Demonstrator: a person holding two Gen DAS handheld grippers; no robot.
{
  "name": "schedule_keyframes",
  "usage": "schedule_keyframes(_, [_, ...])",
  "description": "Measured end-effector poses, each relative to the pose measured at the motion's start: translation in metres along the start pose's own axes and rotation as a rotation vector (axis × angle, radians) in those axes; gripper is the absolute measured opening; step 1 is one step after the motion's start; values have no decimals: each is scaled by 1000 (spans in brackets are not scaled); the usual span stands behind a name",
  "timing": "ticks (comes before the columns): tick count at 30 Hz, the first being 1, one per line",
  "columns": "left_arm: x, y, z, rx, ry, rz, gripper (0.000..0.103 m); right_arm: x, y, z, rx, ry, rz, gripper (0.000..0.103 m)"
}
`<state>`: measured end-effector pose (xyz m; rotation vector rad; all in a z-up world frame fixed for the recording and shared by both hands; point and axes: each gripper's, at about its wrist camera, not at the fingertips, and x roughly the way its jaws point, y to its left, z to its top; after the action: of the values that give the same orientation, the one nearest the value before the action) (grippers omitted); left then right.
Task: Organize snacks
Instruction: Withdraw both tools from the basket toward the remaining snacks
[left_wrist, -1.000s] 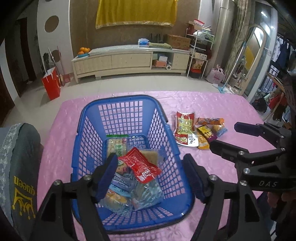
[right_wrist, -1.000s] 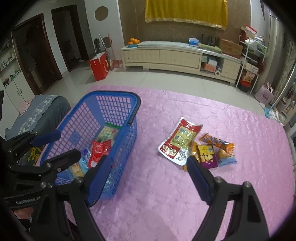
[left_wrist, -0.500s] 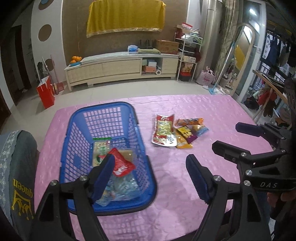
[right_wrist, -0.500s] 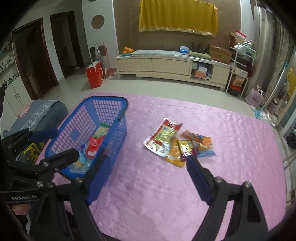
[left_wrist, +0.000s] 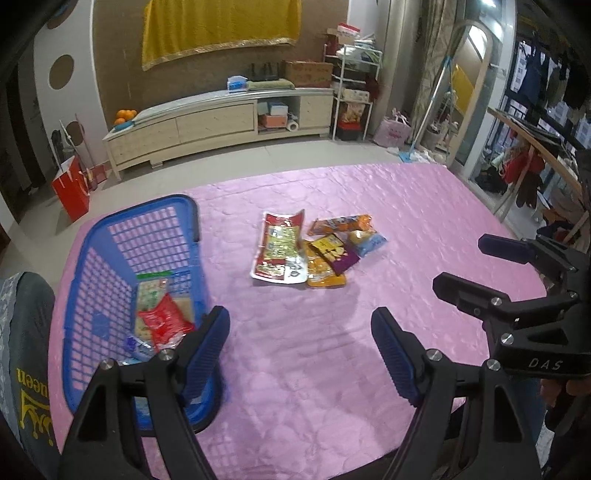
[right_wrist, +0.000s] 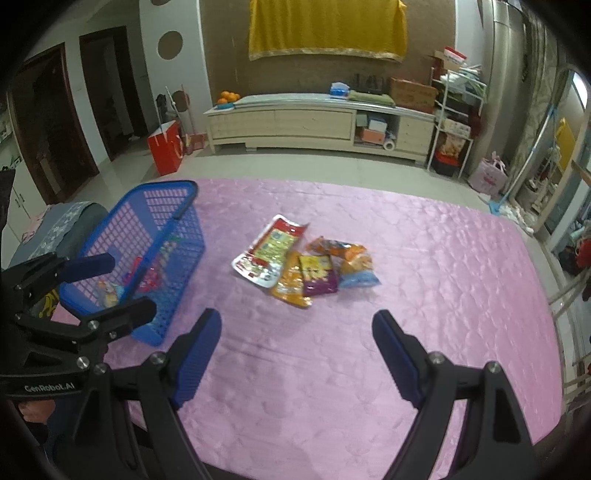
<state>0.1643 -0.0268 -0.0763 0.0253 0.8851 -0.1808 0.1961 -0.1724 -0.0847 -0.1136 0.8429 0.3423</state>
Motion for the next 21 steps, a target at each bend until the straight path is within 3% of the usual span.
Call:
schedule_keyframes(8, [42,-25,11,16,65,-4,77,26,-36,-6,33,51,-1,87])
schedule_keyframes(21, [117,-23,32,-55,157,-6,77,95,-83,8,87,132,5,87])
